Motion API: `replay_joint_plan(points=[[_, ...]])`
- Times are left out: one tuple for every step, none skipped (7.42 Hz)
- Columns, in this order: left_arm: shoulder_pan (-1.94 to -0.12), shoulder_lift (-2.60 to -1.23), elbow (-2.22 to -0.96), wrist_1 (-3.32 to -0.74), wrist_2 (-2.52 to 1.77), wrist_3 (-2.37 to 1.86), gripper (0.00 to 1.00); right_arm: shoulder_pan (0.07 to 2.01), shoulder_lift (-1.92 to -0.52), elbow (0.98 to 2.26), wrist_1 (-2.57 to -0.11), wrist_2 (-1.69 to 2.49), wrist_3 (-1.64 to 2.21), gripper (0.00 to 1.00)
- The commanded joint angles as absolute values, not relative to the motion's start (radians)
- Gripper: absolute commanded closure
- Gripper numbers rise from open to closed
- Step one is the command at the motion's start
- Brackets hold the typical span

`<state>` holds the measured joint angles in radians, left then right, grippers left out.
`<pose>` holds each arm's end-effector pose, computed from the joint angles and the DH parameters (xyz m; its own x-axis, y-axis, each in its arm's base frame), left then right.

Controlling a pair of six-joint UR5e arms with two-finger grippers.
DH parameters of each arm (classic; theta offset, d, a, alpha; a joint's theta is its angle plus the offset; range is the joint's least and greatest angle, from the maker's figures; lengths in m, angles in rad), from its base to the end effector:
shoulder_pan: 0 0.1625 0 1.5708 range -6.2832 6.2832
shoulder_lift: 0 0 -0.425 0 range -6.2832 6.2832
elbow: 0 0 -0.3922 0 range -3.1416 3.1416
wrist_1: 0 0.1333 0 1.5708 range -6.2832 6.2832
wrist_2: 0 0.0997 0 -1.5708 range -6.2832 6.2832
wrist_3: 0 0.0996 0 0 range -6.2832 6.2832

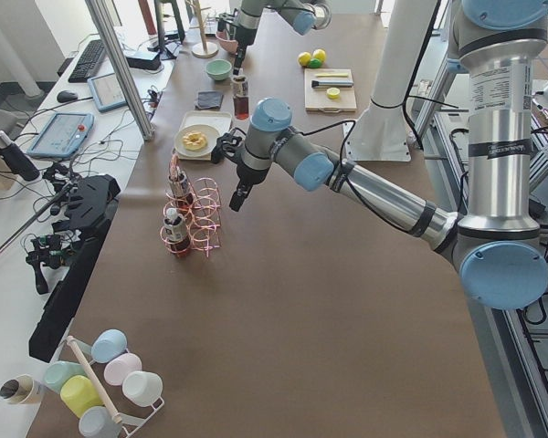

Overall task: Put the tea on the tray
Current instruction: 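Lift the bottle with the right gripper and move it onto the tray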

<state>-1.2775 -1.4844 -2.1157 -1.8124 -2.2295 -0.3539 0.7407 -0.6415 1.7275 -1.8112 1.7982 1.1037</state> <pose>0.0585 -0.4440 0.4083 0.6798 0.3149 -0.6624 0.0154 0.8968 0.4421 -0.4138 -0.5285 0.0596 0.6770 0.0246 0.7355 -0.2554 0.9452 0.2035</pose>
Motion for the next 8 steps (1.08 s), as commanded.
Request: replay_joint_plan(points=[[-1.437,-1.379,-2.123,-1.903,-2.377,-0.348,0.06,0.868,-0.623,1.471,-1.580,1.864,1.006,1.00],[-1.446,-1.356,-2.134,-1.904,-2.378,-0.342,0.07,0.893,-0.573,1.350,-1.527,1.896,1.002,1.00],[-1.457,-1.345,-2.147,-1.905,-2.378,-0.342,0.07,0.903,-0.524,1.269,-1.525,1.899,0.980,1.00],[-1.469,-1.345,-2.155,-1.905,-2.379,-0.342,0.07,0.907,-0.519,1.225,-1.511,1.898,0.951,1.00],[-1.474,-1.342,-2.161,-1.905,-2.379,-0.344,0.07,0.910,-0.523,1.218,-1.496,1.899,0.950,1.00],[-1.474,-1.342,-2.161,-1.905,-2.379,-0.344,0.07,0.908,-0.528,1.215,-1.493,1.901,0.951,1.00],[-1.476,-1.342,-2.163,-1.905,-2.379,-0.344,0.07,0.908,-0.529,1.215,-1.493,1.908,0.951,1.00],[-1.474,-1.342,-2.158,-1.905,-2.379,-0.344,0.07,0.904,-0.544,1.206,-1.459,1.907,0.951,1.00]])
